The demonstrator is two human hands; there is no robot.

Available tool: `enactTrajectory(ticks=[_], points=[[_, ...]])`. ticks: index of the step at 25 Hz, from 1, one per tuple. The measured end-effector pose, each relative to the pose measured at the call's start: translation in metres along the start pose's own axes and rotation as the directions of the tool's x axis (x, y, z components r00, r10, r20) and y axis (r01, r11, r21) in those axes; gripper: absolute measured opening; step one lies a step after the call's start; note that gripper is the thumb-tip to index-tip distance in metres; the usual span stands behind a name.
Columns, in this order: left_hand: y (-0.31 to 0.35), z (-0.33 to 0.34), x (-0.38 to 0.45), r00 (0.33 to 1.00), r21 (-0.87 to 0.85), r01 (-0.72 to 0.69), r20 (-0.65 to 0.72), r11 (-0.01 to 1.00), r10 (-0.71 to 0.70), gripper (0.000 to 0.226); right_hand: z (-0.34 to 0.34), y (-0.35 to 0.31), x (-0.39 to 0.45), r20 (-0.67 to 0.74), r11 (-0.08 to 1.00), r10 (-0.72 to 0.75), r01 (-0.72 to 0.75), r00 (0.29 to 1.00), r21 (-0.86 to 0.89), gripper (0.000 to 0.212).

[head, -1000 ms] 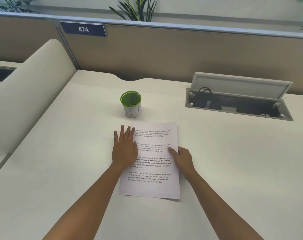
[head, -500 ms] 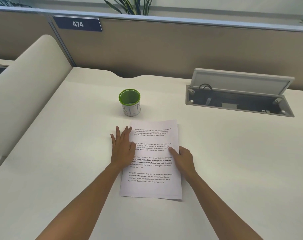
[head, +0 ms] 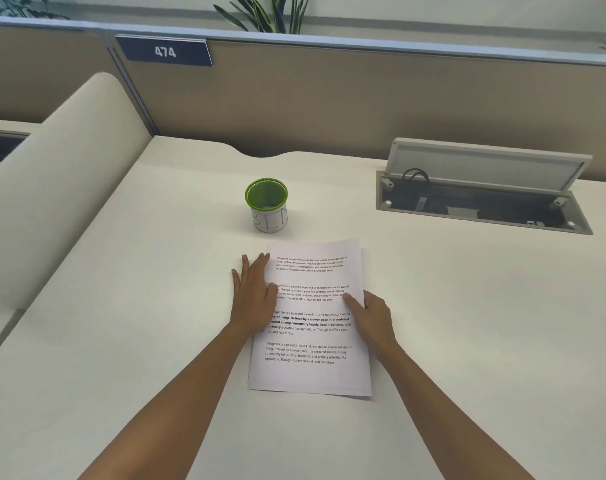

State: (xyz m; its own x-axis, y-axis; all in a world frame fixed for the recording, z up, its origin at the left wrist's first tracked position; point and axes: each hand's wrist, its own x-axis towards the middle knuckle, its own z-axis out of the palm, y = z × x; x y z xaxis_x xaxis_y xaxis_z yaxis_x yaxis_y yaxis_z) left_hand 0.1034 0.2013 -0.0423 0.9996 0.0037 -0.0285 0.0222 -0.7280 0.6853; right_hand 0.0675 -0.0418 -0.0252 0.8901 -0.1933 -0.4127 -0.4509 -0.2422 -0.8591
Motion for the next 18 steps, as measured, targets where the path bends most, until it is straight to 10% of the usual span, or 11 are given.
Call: enactTrajectory(ticks=[5, 11, 14, 18], points=[[0.013, -0.003, -0.004, 0.999, 0.288, -0.015, -0.028, 0.958, 0.024, 0.063, -0.003, -0.004, -0.002, 0.078, 1.000, -0.020, 0.021, 0.997, -0.003, 0.024], [0.027, -0.002, -0.009, 0.998, 0.764, -0.066, 0.039, 0.642, 0.056, 0.062, -0.003, -0.003, -0.005, 0.091, 0.989, -0.076, 0.087, 0.993, -0.124, 0.027], [0.029, -0.004, -0.008, 0.995, 0.676, -0.071, -0.002, 0.733, 0.098, 0.056, -0.003, -0.001, -0.007, 0.078, 0.988, -0.084, 0.093, 0.993, -0.122, 0.027], [0.029, -0.022, -0.007, 0.968, 0.090, 0.133, -0.227, 0.987, -0.110, 0.046, -0.009, 0.000, -0.009, 0.070, 0.990, -0.104, 0.110, 0.992, -0.090, 0.028]])
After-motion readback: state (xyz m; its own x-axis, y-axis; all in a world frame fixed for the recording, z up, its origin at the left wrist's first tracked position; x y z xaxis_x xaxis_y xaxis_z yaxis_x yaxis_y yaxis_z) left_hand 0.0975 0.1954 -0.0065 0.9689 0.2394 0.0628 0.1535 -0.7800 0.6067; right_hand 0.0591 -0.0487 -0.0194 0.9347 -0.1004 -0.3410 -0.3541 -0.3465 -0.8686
